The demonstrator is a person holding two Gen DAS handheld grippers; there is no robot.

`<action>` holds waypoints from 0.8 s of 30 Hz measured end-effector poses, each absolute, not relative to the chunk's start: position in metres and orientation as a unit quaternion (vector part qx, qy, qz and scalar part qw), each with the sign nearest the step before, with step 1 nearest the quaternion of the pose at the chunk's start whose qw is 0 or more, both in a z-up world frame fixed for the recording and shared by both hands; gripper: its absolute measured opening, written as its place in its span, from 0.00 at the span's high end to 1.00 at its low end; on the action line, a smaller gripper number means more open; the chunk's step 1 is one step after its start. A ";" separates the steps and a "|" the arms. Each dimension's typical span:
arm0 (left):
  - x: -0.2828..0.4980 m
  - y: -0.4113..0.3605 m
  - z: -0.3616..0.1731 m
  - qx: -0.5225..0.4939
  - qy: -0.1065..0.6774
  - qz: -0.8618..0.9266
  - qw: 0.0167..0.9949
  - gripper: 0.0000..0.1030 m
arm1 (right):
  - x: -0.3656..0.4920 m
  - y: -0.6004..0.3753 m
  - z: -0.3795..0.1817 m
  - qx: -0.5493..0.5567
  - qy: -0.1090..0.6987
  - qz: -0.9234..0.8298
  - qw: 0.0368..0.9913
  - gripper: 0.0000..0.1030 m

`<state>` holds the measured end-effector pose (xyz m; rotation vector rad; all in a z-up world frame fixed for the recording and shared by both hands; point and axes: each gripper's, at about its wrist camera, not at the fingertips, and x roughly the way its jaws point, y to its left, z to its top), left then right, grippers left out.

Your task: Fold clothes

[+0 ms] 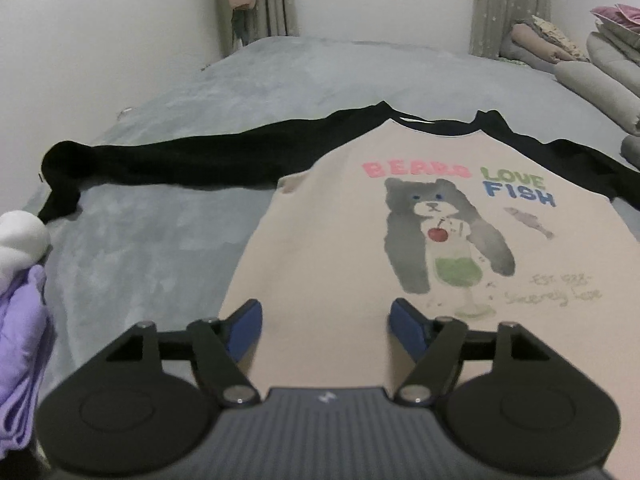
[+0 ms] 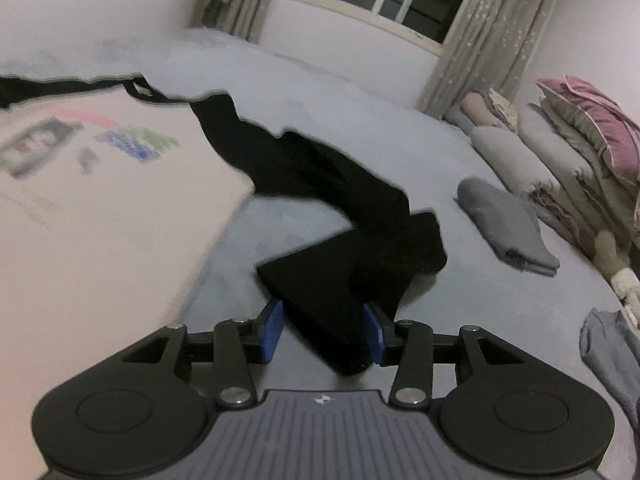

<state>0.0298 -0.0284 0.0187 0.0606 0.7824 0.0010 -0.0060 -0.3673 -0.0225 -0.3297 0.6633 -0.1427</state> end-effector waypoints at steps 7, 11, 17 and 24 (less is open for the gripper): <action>0.029 -0.028 0.017 0.033 0.380 -0.001 0.924 0.29 | -0.005 -0.390 -0.011 -0.105 0.310 -0.105 0.939 0.93; 0.029 -0.029 0.017 0.034 0.380 0.000 0.924 0.29 | -0.014 -0.408 0.022 -0.087 0.288 -0.113 0.947 0.93; 0.030 -0.026 0.017 0.027 0.382 -0.001 0.924 0.28 | -0.005 -0.435 0.069 -0.147 0.291 -0.178 0.928 0.93; 0.031 -0.025 0.016 0.025 0.382 -0.002 0.924 0.28 | 0.037 -0.485 0.103 -0.183 0.320 -0.267 0.891 0.93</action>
